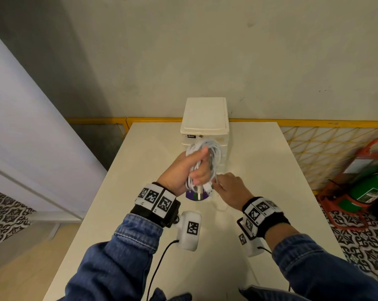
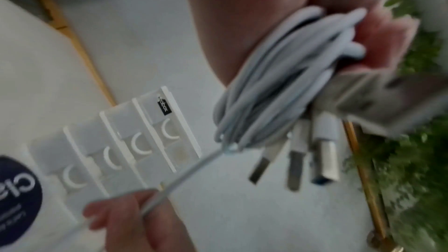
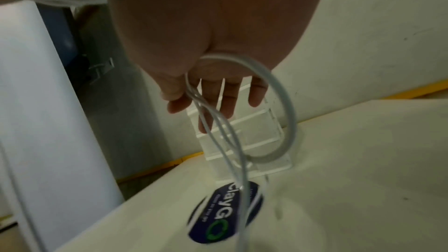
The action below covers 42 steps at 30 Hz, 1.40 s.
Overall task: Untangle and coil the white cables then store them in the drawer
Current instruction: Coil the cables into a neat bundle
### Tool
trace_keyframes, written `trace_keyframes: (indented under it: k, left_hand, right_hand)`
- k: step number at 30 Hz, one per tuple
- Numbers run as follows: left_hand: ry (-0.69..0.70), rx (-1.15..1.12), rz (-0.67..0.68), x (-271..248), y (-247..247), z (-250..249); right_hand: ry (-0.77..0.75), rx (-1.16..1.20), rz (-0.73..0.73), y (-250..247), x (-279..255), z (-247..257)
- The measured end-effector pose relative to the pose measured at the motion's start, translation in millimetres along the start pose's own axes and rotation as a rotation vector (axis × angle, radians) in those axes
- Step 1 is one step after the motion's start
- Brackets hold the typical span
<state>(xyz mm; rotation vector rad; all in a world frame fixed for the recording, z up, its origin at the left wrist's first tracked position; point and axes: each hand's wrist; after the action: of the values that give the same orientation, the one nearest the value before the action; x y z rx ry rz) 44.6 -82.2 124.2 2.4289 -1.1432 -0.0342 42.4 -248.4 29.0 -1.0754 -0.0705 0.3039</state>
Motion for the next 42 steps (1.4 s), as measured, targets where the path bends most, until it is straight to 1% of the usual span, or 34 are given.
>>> trace_keyframes:
  k: [2,3,6,7,9,11,13,14,16,17,19,21,23,24,25,26,28,30,31,32,33,35,37,39,41,42]
  left_hand:
    - [0.102,-0.127,-0.044,3.7,-4.4,0.2]
    - [0.144,-0.172,-0.073,5.5,-5.7,-0.7]
    - [0.223,-0.234,-0.201,8.0,-7.3,-6.9]
    - [0.25,-0.232,-0.249,8.4,-7.7,-9.4]
    - [0.297,-0.227,-0.363,9.4,-9.3,-14.2]
    - [0.345,-0.186,-0.517,11.2,-11.9,-17.0]
    - [0.392,-0.075,-0.668,13.2,-14.9,-18.2]
    - [0.406,0.033,-0.74,13.5,-16.8,-19.1]
    - [0.408,0.374,-0.86,12.5,-21.5,-21.2]
    - [0.399,0.556,-0.888,11.4,-25.6,-21.1]
    - [0.34,0.831,-0.876,8.5,-34.8,-16.8]
    - [0.19,1.094,-0.804,6.6,-45.8,-6.5]
    - [-0.085,1.43,-0.695,5.1,-51.5,2.9]
    - [-0.215,1.55,-0.626,4.3,-53.0,7.1]
    - [-0.309,1.593,-0.565,3.9,-53.3,10.3]
    - [-0.362,1.578,-0.507,3.0,-53.4,13.4]
    - [-0.391,1.469,-0.394,0.9,-52.4,17.5]
    - [-0.418,1.205,-0.284,-2.5,-50.1,17.4]
    - [-0.45,1.044,-0.214,-5.1,-46.7,15.9]
    - [-0.484,0.936,-0.142,-7.8,-41.4,13.8]
    - [-0.501,0.867,-0.076,-8.8,-40.5,15.0]
    - [-0.526,0.87,-0.003,-9.3,-38.4,18.3]
    - [-0.533,0.941,-0.053,-10.1,-40.8,22.1]
    - [-0.558,0.986,-0.145,-14.3,-46.9,23.7]
    - [-0.562,0.961,-0.218,-20.6,-49.5,22.2]
    - [-0.567,0.945,-0.242,-23.1,-48.9,21.0]
  right_hand:
    - [-0.022,0.032,0.014,1.5,2.4,8.6]
    - [-0.018,0.087,0.035,2.9,4.6,10.2]
    - [0.008,0.458,0.164,6.4,3.8,15.3]
    - [-0.002,0.528,0.195,7.9,2.8,18.4]
    - [-0.016,0.548,0.224,8.8,0.9,24.9]
    - [-0.028,0.51,0.233,5.5,0.3,31.8]
    - [-0.047,0.491,0.251,2.8,-0.7,38.1]
    - [-0.06,0.462,0.268,3.1,-1.5,39.8]
    - [-0.068,0.391,0.296,3.4,-4.7,40.2]
    - [-0.058,0.396,0.289,3.0,-6.1,39.4]
    - [-0.088,0.493,0.233,-0.7,-8.6,40.6]
    - [-0.157,0.573,0.211,-9.4,-8.7,46.1]
    - [-0.188,0.543,0.199,-17.4,-6.1,48.7]
    - [-0.189,0.483,0.181,-20.7,-4.8,48.2]
    - [-0.187,0.42,0.166,-23.6,-4.1,46.1]
    - [-0.178,0.375,0.155,-26.0,-3.7,43.1]
    - [-0.152,0.365,0.139,-31.6,-4.2,38.3]
    - [-0.142,0.392,0.115,-36.9,-5.0,33.4]
    - [-0.134,0.399,0.108,-38.9,-5.1,30.8]
    - [-0.122,0.403,0.112,-40.2,-5.7,29.0]
    - [-0.108,0.41,0.127,-40.2,-6.4,27.6]
    - [-0.094,0.451,0.146,-37.2,-7.0,25.7]
    - [-0.076,0.546,0.074,-36.4,-7.0,19.9]
    - [-0.008,0.637,-0.094,-40.7,-5.6,6.4]
    - [0.066,0.605,-0.253,-43.3,-4.8,-8.2]
    - [0.101,0.571,-0.291,-41.8,-4.8,-13.0]
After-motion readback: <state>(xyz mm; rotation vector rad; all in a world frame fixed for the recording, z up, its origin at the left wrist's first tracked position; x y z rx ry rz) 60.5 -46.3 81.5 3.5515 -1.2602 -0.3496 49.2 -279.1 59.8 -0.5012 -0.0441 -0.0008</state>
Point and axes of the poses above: each hand's wrist, its own x-axis towards the middle knuckle, its own y-axis out of the palm, z = x × y, and after that the axes turned 5 degrees about z, right-handed
